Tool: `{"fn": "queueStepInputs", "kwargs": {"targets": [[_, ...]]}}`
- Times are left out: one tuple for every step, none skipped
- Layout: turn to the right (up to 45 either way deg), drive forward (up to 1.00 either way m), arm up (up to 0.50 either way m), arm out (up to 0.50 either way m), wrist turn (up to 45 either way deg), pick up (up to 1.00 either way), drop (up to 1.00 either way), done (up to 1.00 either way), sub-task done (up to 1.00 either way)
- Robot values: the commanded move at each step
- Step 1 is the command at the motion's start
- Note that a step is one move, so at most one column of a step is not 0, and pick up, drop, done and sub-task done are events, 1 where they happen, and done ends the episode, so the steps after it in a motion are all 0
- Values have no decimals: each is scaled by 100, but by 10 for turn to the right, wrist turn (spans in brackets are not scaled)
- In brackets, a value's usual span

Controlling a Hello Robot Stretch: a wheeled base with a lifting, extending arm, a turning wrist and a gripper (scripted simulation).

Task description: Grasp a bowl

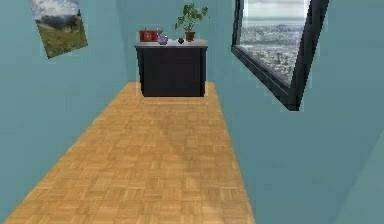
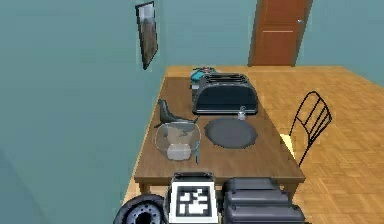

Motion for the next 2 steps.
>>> {"fn": "queueStepInputs", "kwargs": {"targets": [[0, 0, 0, 36, 0, 0, 0, 0, 0], [0, 0, 0, 0, 450, 0, 0, 0, 0]]}}
